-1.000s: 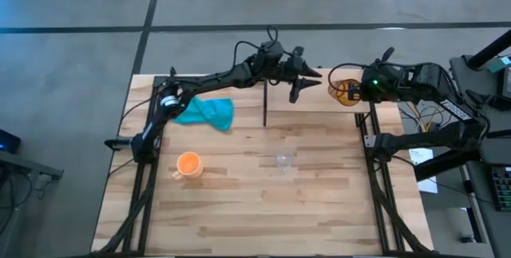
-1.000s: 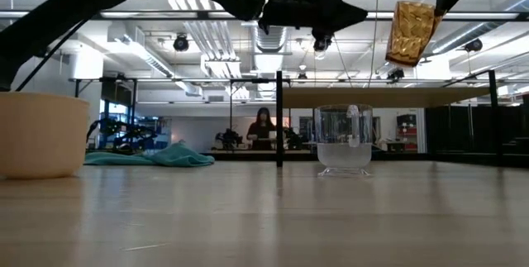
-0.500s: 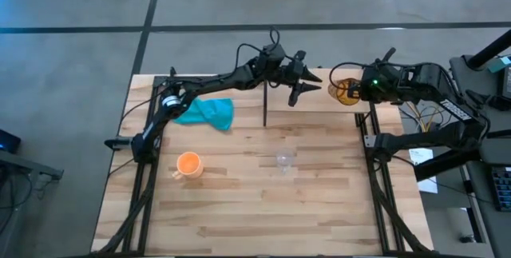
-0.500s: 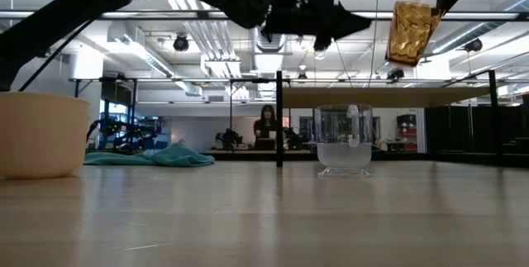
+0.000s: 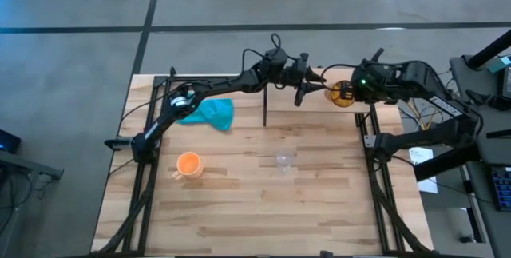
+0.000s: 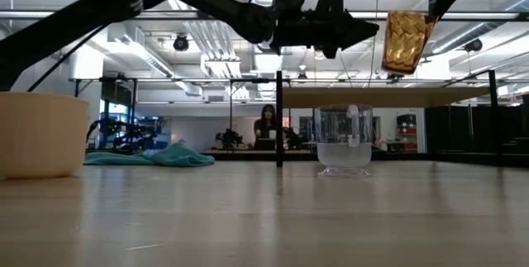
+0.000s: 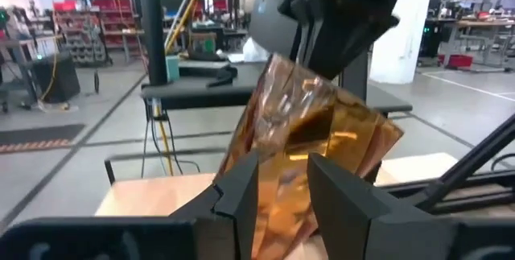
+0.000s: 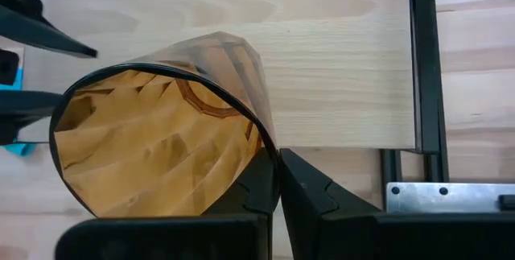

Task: Stack small to large cups/mugs on shelf
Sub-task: Put the brown glass on the shelf

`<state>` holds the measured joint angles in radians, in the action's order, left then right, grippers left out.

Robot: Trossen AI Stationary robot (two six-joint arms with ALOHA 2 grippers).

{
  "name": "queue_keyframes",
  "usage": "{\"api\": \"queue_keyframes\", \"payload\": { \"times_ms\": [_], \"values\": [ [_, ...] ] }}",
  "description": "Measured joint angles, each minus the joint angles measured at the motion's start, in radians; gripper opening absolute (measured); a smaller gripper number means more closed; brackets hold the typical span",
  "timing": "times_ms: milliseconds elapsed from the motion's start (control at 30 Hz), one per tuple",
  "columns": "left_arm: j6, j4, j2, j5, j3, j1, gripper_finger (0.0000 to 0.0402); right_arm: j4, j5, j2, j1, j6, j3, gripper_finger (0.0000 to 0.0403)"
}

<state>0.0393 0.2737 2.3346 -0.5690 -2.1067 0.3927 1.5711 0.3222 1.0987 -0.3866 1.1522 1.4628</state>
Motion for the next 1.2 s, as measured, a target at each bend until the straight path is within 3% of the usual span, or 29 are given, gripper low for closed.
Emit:
{"api": "queue_keyframes", "payload": {
  "times_ms": [900,1200],
  "values": [
    [-0.002,-0.021,0.003,0.030,0.052,-0.002,0.0095,-0.018,-0.018,0.039,0.000,-0.031,0.000,0.0009],
    [-0.002,-0.039,0.003,0.047,0.062,-0.003,0.0095,-0.035,-0.020,0.067,-0.005,-0.112,0.000,0.0009]
  ]
}}
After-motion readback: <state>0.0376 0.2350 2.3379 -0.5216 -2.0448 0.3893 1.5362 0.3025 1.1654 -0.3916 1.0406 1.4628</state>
